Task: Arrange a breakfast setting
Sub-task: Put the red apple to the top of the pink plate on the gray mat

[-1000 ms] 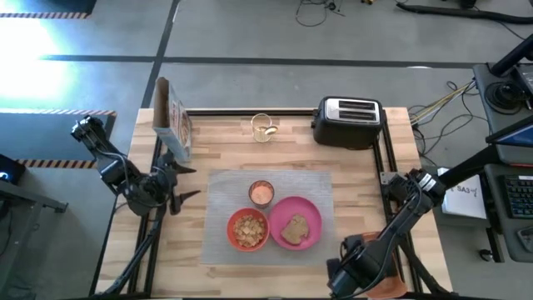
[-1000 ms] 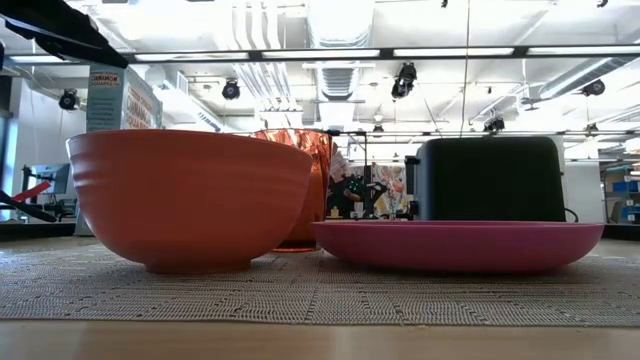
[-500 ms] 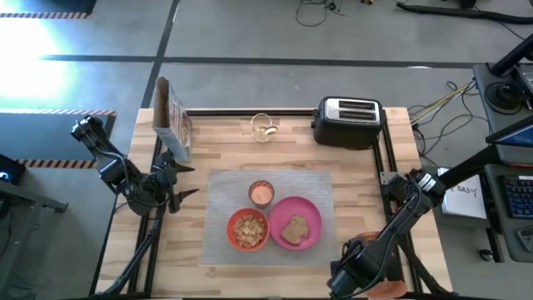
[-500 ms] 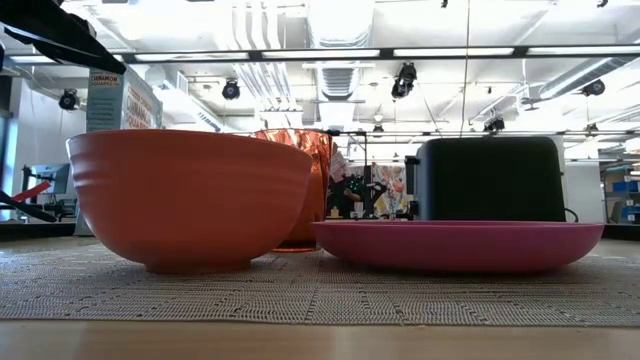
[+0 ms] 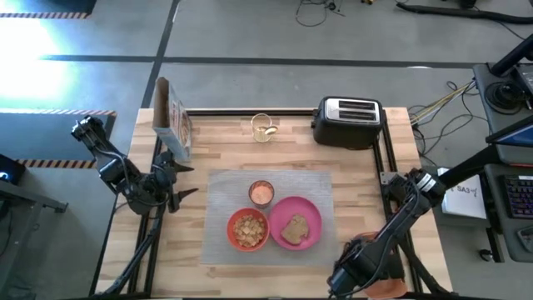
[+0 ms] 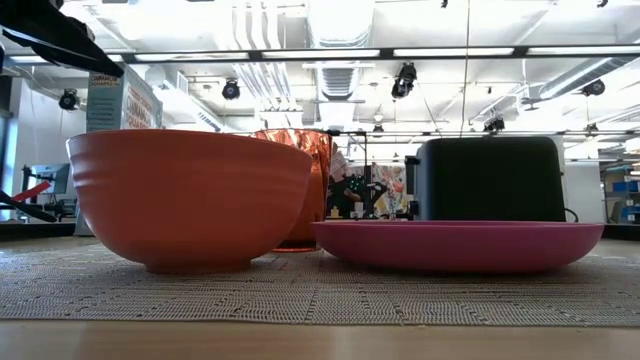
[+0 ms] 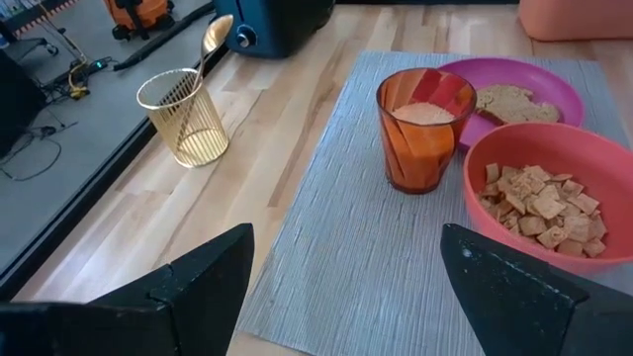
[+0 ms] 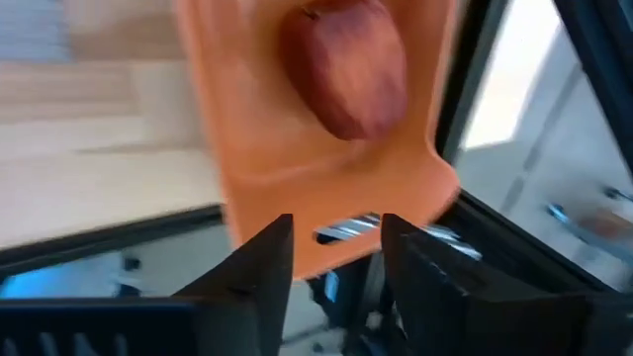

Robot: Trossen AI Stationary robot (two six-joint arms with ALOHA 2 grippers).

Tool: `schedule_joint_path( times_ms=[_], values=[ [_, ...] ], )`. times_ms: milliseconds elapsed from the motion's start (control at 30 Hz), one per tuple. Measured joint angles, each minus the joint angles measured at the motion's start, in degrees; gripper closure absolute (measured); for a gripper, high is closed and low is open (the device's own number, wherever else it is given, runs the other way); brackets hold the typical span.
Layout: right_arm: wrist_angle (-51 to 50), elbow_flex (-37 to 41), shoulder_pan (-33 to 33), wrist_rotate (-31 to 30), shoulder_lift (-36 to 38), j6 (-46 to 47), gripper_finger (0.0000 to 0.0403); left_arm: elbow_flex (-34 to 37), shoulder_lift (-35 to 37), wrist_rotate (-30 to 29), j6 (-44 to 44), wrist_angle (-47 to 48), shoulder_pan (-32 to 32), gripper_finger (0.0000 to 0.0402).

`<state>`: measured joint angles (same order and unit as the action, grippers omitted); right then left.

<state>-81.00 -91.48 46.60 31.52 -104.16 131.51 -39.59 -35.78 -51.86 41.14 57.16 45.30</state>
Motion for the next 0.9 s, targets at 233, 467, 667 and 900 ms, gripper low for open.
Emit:
schedule_joint_path(
  times_ms=[233, 467, 667, 900],
  values=[
    [1.78, 2.82, 1.06, 1.85, 0.0, 0.01, 0.0204, 0.0, 0.72, 0.0, 0.54, 0.49, 0.0, 0.0095],
    [8.19, 9.2, 1.27, 1.47, 0.0, -2.51, 0.0199, 0.0, 1.24, 0.42, 0.56, 0.53, 0.02, 0.0095],
    [9.85, 14.5, 1.37, 1.37, 0.53, -6.59, 0.0199, 0.0, 1.28, 0.83, 0.56, 0.49, 0.02, 0.0095],
    [14.76, 21.76, 1.76, 1.37, 4.77, -8.0, 0.0199, 0.0, 1.22, 0.92, 0.56, 0.35, 0.02, 0.0095]
  ],
)
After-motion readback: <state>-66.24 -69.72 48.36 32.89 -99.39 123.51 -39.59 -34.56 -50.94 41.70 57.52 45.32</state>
